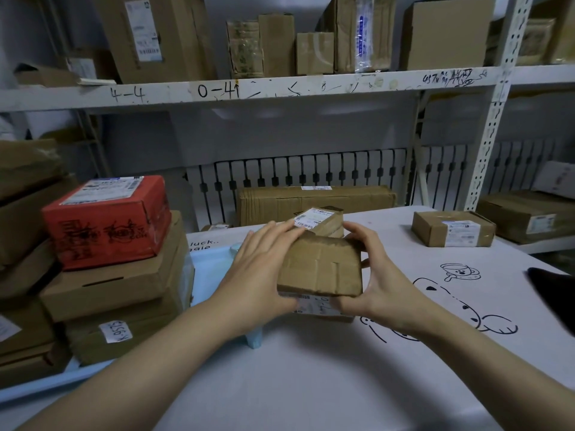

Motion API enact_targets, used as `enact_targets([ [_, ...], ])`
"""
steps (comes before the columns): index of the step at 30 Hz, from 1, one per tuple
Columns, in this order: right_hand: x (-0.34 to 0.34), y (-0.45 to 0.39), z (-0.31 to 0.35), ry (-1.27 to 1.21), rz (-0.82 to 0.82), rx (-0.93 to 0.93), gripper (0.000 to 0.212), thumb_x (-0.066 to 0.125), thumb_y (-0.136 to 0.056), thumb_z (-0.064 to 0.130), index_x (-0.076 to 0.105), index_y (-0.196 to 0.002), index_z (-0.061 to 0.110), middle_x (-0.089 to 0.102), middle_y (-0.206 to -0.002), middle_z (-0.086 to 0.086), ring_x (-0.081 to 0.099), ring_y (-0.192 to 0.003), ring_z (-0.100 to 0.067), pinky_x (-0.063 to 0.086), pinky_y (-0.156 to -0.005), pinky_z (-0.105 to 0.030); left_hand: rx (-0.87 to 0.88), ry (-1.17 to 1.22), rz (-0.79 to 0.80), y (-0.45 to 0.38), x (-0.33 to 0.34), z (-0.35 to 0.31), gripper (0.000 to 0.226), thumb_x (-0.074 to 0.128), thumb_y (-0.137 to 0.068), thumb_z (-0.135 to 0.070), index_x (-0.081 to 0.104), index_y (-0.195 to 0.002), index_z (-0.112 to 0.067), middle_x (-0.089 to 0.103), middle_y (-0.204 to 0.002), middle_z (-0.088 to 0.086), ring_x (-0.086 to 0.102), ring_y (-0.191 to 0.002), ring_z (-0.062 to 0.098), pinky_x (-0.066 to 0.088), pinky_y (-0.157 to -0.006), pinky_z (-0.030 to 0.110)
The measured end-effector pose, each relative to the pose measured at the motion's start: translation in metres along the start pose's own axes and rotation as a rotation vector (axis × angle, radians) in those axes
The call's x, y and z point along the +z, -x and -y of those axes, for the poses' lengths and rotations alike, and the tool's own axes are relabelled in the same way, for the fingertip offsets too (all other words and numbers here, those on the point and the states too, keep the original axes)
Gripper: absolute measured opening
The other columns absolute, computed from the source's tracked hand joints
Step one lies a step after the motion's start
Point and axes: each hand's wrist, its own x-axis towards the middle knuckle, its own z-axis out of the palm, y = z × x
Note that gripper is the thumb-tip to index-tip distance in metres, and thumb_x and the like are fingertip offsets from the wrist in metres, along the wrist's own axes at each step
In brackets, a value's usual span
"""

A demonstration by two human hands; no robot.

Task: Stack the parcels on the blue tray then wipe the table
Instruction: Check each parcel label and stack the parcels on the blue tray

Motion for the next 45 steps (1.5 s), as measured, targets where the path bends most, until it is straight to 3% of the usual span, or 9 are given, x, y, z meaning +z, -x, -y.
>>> enact_targets([
  [4,-0.001,0.0,0.005,0.067,0.01,-0.036,0.115,0.089,-0.057,0.02,0.021,-0.147,0.042,0.04,-0.139,0.011,0.041,-0.131,-0.01,0.038,-0.109,-0.032,0.032,-0.122,0.038,-0.005,-0.001,-0.005,0.112,0.083,-0.064,-0.045,0.017,-0.154,-0.032,0.023,-0.156,-0.013,0.009,-0.147,0.011,-0.003,-0.123,0.033],
  [10,-0.001,0.001,0.013,0.077,-0.009,-0.021,0.128,0.089,-0.048,0.05,0.014,-0.152,0.045,0.038,-0.143,0.011,0.036,-0.135,-0.008,0.031,-0.115,-0.037,0.025,-0.107,0.02,-0.005,-0.005,-0.003,0.112,0.061,-0.051,-0.07,0.025,-0.15,-0.033,0.035,-0.143,-0.013,0.03,-0.131,0.012,0.025,-0.107,0.026],
  [14,-0.004,0.003,0.008,0.068,-0.048,0.03,0.138,0.087,-0.042,0.061,0.009,-0.154,0.042,0.033,-0.149,0.014,0.033,-0.138,-0.004,0.027,-0.117,-0.037,-0.039,0.065,-0.025,-0.001,-0.004,0.006,0.105,0.079,-0.052,-0.049,0.03,-0.144,-0.036,0.035,-0.133,-0.019,0.035,-0.125,0.009,0.04,-0.104,0.036],
  [17,-0.004,0.005,0.003,0.033,-0.048,0.073,0.138,0.09,-0.041,0.059,0.01,-0.153,0.044,0.033,-0.15,0.012,0.034,-0.136,0.0,0.029,-0.117,-0.035,-0.069,0.191,-0.027,0.004,-0.003,0.012,0.103,0.085,-0.054,-0.043,0.029,-0.141,-0.036,0.035,-0.133,-0.021,0.037,-0.126,0.005,0.041,-0.105,0.032],
  [20,-0.003,0.007,0.001,-0.079,-0.011,0.087,0.124,0.098,-0.049,0.037,0.017,-0.142,0.054,0.038,-0.143,0.019,0.041,-0.128,0.005,0.038,-0.103,-0.015,-0.103,0.335,-0.023,0.01,-0.002,0.016,0.102,0.091,-0.059,-0.036,0.026,-0.138,-0.042,0.039,-0.135,-0.025,0.038,-0.128,-0.007,0.037,-0.101,0.012],
  [23,-0.003,0.007,-0.004,-0.11,0.035,0.107,0.11,0.096,-0.056,0.027,0.032,-0.141,0.048,0.055,-0.136,0.017,0.054,-0.122,-0.015,0.046,-0.105,-0.037,-0.12,0.456,-0.019,0.013,-0.002,0.017,0.099,0.092,-0.061,-0.033,0.027,-0.135,-0.043,0.042,-0.133,-0.033,0.038,-0.129,-0.014,0.034,-0.097,0.001],
  [25,-0.002,0.007,-0.003,-0.101,0.061,0.12,0.099,0.094,-0.059,0.027,0.039,-0.14,0.041,0.063,-0.128,0.012,0.059,-0.113,-0.016,0.045,-0.105,-0.051,-0.122,0.512,-0.01,0.014,-0.003,0.018,0.099,0.092,-0.061,-0.03,0.029,-0.137,-0.036,0.045,-0.136,-0.028,0.037,-0.132,-0.012,0.034,-0.104,0.007],
  [31,0.0,0.004,0.003,-0.103,0.073,0.145,0.09,0.091,-0.063,0.025,0.044,-0.138,0.04,0.064,-0.126,0.014,0.06,-0.108,-0.01,0.047,-0.102,-0.052,-0.163,0.627,0.008,0.018,-0.001,0.021,0.102,0.092,-0.061,-0.025,0.029,-0.139,-0.039,0.047,-0.14,-0.019,0.041,-0.136,0.002,0.039,-0.114,0.037],
  [45,0.002,0.005,-0.001,-0.109,0.101,0.18,0.093,0.09,-0.061,0.029,0.043,-0.14,0.04,0.062,-0.129,0.014,0.057,-0.117,-0.007,0.045,-0.105,-0.047,-0.197,0.741,0.038,0.02,0.002,0.022,0.1,0.092,-0.058,-0.02,0.033,-0.137,-0.04,0.054,-0.137,-0.012,0.05,-0.131,0.008,0.046,-0.108,0.035],
])
